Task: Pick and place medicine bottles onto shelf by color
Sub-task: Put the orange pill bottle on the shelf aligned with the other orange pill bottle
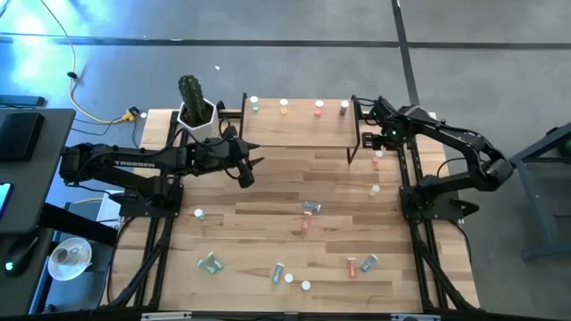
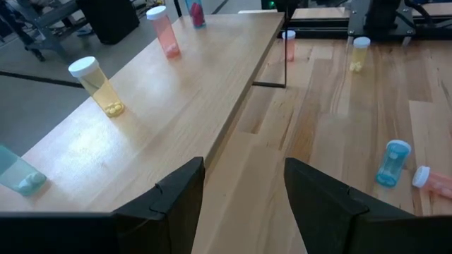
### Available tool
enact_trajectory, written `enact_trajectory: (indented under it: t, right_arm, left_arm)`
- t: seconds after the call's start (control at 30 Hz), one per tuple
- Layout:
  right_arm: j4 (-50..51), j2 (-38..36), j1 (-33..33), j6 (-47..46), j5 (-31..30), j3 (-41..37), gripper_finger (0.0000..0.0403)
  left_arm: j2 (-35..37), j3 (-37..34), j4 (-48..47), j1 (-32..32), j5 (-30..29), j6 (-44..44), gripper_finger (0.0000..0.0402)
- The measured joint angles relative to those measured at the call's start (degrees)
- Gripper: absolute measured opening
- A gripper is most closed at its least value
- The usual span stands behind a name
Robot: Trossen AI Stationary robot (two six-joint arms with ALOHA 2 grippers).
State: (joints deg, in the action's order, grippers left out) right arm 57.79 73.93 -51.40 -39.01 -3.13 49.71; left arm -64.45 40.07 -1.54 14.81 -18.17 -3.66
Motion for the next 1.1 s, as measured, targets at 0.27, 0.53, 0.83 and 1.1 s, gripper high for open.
enact_trajectory:
  t: [0.27,0.53,0.83,1.1]
  right_arm:
    - [0.25,0.0,0.0,-0.62,0.16,0.0,0.0174]
    - [0.24,0.0,0.01,-1.19,0.16,0.0,0.0174]
    - [0.2,0.0,0.04,-2.56,0.15,0.0,0.0174]
    - [0.19,0.0,-0.09,-2.12,-1.07,0.0,0.0174]
  left_arm:
    - [0.0,0.0,-0.44,-0.02,0.02,0.04,0.0186]
    - [0.0,0.0,-0.44,-0.02,0.02,0.42,0.0186]
    - [0.0,0.0,-0.44,-0.02,0.02,0.42,0.0186]
    - [0.0,0.0,-0.67,-0.02,0.01,0.43,0.0186]
